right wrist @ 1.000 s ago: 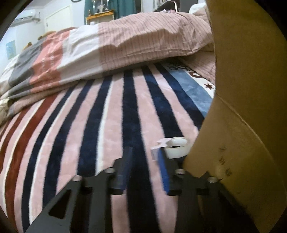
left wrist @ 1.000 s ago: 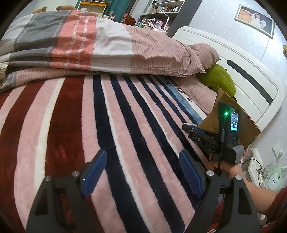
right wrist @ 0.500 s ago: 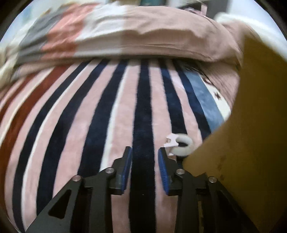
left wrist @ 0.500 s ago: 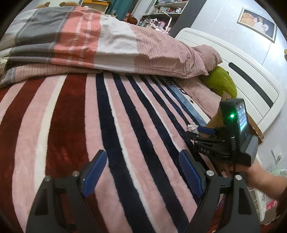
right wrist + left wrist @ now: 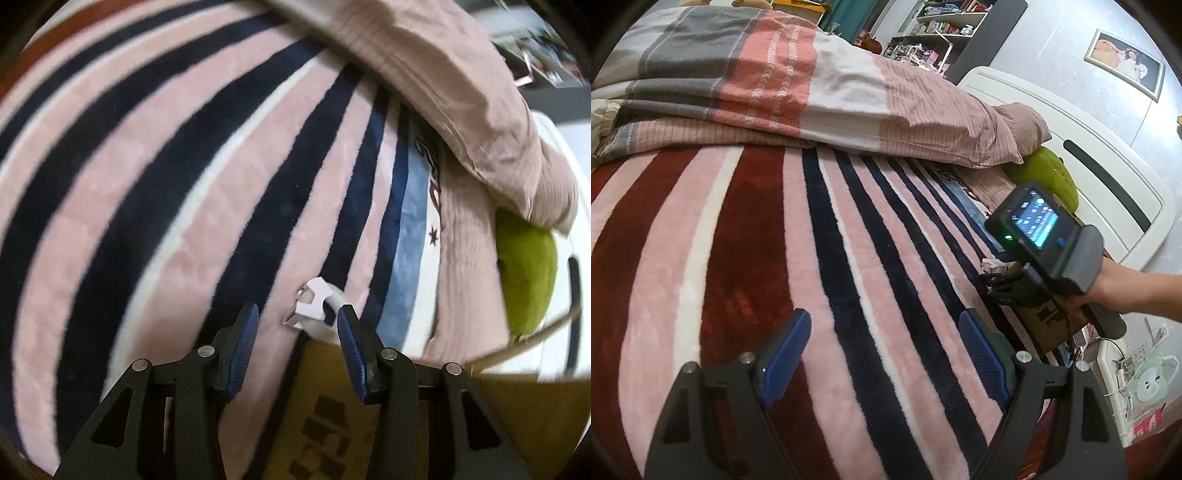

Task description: Organize rigid objects

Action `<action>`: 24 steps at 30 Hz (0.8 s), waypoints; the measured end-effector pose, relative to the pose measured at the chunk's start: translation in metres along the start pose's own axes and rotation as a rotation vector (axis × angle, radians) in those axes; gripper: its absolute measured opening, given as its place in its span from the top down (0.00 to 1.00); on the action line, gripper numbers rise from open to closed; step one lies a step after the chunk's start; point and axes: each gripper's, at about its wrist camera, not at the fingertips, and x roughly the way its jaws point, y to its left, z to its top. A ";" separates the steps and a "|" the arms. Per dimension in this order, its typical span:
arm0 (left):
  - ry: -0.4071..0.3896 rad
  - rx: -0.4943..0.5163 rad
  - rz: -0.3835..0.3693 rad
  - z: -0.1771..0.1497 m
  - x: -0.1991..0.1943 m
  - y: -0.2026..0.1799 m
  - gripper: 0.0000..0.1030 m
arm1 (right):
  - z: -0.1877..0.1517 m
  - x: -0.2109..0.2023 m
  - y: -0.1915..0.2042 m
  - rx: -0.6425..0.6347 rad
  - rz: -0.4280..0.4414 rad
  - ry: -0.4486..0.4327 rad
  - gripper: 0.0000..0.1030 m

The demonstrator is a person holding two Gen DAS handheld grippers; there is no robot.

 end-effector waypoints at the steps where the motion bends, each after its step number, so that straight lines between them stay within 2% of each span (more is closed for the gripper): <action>1: -0.002 -0.001 -0.001 0.000 -0.001 0.001 0.22 | 0.002 0.005 -0.001 -0.009 -0.004 0.020 0.62; 4: -0.006 -0.005 0.001 -0.001 -0.003 0.002 0.22 | 0.010 0.018 -0.005 -0.044 -0.044 0.053 0.62; 7: -0.003 -0.011 -0.001 -0.002 -0.002 0.004 0.22 | 0.013 0.027 -0.009 -0.056 -0.031 0.092 0.63; 8: -0.001 -0.010 -0.001 -0.001 -0.001 0.004 0.22 | 0.014 0.028 -0.011 -0.058 -0.027 0.093 0.65; 9: 0.001 -0.007 -0.001 -0.001 0.000 0.003 0.22 | 0.015 0.030 -0.012 -0.067 -0.025 0.098 0.76; 10: 0.002 -0.004 -0.004 -0.001 0.000 0.003 0.22 | 0.014 0.033 -0.013 -0.073 -0.030 0.106 0.81; 13: 0.002 0.001 -0.015 0.001 0.000 0.000 0.22 | 0.012 0.038 -0.016 -0.093 -0.033 0.110 0.83; 19: 0.004 0.005 -0.011 0.005 0.003 -0.004 0.22 | 0.012 0.025 -0.029 -0.011 0.114 0.028 0.83; 24: 0.008 0.006 -0.007 0.007 0.003 -0.006 0.22 | 0.011 -0.009 -0.021 0.000 0.294 -0.119 0.83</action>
